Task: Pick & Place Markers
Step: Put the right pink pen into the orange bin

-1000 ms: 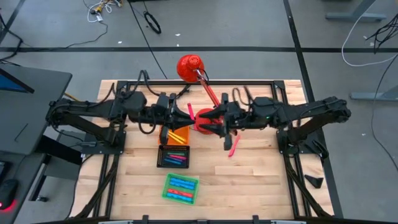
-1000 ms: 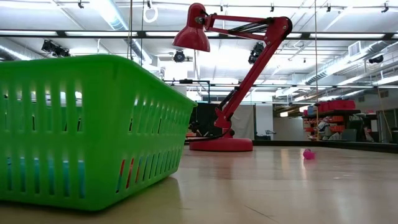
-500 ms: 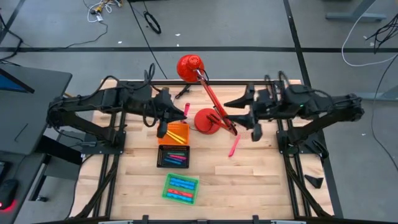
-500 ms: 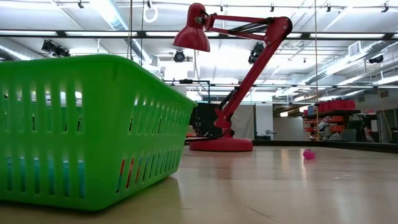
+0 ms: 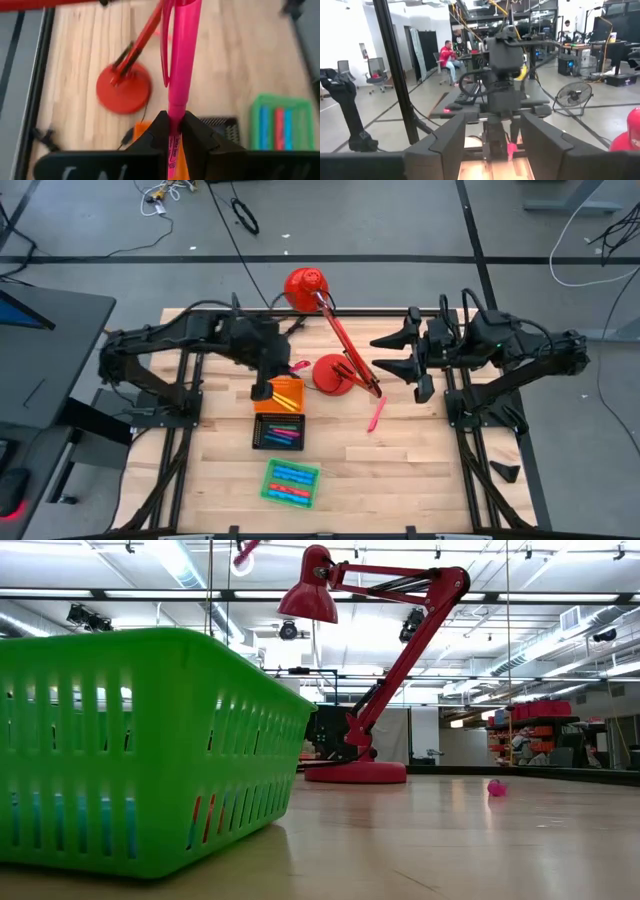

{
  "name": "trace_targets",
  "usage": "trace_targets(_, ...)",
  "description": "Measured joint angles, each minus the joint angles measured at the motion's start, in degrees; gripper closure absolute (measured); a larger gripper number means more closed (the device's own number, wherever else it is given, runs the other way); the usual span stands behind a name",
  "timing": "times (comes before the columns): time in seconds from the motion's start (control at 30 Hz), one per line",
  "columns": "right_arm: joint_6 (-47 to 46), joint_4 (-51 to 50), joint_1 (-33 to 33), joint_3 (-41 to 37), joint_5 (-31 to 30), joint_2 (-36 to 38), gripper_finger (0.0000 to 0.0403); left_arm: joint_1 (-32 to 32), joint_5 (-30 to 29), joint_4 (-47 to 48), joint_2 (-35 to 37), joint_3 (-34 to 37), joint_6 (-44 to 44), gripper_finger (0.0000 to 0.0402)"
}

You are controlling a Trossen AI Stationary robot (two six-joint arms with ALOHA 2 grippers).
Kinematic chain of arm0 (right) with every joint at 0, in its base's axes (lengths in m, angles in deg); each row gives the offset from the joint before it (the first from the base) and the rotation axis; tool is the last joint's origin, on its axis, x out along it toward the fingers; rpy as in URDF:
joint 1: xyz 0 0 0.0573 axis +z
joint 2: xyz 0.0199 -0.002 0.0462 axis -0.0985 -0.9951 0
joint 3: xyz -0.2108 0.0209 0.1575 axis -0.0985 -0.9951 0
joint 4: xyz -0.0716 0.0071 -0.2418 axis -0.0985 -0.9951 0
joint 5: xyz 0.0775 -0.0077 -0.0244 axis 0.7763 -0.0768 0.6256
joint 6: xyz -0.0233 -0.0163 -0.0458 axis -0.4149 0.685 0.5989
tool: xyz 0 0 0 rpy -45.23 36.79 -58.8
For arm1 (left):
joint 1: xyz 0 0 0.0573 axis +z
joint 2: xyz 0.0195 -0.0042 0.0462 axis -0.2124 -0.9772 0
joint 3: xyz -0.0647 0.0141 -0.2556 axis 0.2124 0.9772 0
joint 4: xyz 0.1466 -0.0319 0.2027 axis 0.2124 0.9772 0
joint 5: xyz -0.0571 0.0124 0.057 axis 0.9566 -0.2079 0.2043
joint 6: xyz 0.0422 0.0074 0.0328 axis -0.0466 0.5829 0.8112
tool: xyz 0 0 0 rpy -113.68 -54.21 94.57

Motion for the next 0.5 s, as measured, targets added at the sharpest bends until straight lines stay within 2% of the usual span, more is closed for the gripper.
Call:
trace_targets(0.23, 0.03, -1.56, 0.0, 0.0, 0.02, -0.03, 0.0213, 2.46, -3.2, 15.26, -7.27, -7.5, 7.43, 0.0369)
trace_targets(0.5, 0.01, -2.29, 0.0, 0.0, 0.02, -0.05, 0.0213, 3.95, -6.45, 24.81, -11.21, -8.19, 14.2, 0.0369)
